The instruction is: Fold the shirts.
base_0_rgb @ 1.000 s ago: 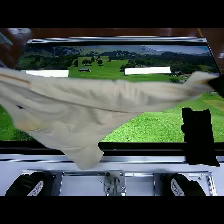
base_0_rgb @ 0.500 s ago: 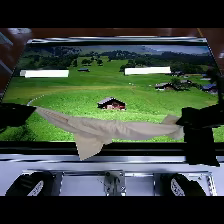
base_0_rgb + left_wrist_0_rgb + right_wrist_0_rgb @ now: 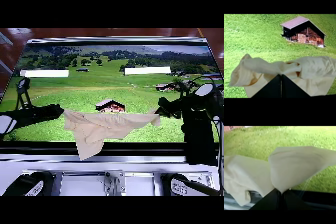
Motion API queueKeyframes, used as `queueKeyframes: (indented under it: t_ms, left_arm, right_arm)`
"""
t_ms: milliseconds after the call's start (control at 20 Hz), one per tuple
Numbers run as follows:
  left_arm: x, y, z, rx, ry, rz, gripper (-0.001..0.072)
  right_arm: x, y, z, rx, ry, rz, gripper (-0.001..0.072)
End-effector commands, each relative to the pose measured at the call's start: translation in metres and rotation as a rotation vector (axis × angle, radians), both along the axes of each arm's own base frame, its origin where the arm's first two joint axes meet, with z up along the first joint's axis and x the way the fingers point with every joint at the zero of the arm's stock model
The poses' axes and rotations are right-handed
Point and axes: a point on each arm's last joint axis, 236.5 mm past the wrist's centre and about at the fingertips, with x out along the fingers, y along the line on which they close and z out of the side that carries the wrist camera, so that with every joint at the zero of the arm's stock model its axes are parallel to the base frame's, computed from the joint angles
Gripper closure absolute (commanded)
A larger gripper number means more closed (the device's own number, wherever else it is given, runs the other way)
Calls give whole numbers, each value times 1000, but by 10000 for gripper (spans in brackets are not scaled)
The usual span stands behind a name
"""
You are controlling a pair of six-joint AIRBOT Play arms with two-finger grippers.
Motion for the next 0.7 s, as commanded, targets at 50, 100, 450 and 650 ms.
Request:
queueKeyframes:
  t_ms: [50,100,450,650]
  left_arm:
    - [22,-5,-41,-39,69,51,671]
    - [23,-5,-45,-36,78,53,671]
    - [25,-5,-47,-35,79,56,671]
    - [25,-5,-47,-35,79,56,670]
  right_arm:
    - [61,-8,-39,-4,-154,-75,218]
    - [68,-17,-35,-40,-201,-40,185]
    - [17,-123,-52,-226,9,25,79]
    - [-1,-83,-77,2,109,37,79]
